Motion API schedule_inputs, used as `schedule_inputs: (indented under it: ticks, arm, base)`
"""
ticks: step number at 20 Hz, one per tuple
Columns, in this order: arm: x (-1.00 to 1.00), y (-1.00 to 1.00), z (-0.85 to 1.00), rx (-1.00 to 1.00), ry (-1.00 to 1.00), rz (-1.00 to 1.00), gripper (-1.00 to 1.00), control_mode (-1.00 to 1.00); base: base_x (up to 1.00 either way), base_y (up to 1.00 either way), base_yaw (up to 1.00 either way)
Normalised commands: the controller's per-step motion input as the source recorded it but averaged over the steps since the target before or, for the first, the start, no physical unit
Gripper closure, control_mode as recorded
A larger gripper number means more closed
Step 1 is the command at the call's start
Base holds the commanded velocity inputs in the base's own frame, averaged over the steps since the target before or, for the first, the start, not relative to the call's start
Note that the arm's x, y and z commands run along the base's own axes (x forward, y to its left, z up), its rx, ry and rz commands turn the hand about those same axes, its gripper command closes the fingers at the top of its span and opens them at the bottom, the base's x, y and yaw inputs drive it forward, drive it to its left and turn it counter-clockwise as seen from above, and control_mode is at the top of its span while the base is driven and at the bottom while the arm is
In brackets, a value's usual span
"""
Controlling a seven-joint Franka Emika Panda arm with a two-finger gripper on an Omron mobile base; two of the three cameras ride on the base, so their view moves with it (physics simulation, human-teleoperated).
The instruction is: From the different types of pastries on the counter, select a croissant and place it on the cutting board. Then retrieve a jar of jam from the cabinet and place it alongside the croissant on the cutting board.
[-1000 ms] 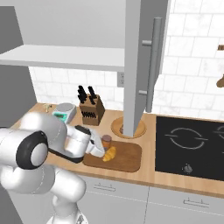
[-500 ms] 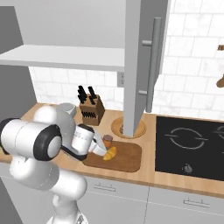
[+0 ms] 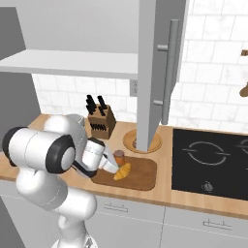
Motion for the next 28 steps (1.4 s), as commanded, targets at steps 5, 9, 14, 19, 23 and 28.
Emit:
schedule_inputs:
  ticks: [5,9,14,19,23,28]
  arm:
    - [-0.45,0.03,-0.41,0.00,-0.06,0.00,-1.00,-1.00]
    - [-0.88,0.43,-0.15,-0.12,-0.27,0.02,-1.00,-1.00]
    - [-0.99,0.87,0.03,-0.24,-0.31,0.04,-1.00,-1.00]
    - [-0.73,1.00,0.32,-0.27,-0.23,0.02,-1.00,-1.00]
    - [-0.90,0.94,0.03,-0.20,-0.02,0.00,-1.00,-1.00]
    - [-0.82,0.81,0.00,-0.04,0.32,0.01,-1.00,-1.00]
  base:
    - [0.00,0.00,0.00]
    - [0.00,0.00,0.00]
    - [0.00,0.00,0.00]
    - [0.00,0.00,0.00]
    - [0.00,0.00,0.00]
    - [0.00,0.00,0.00]
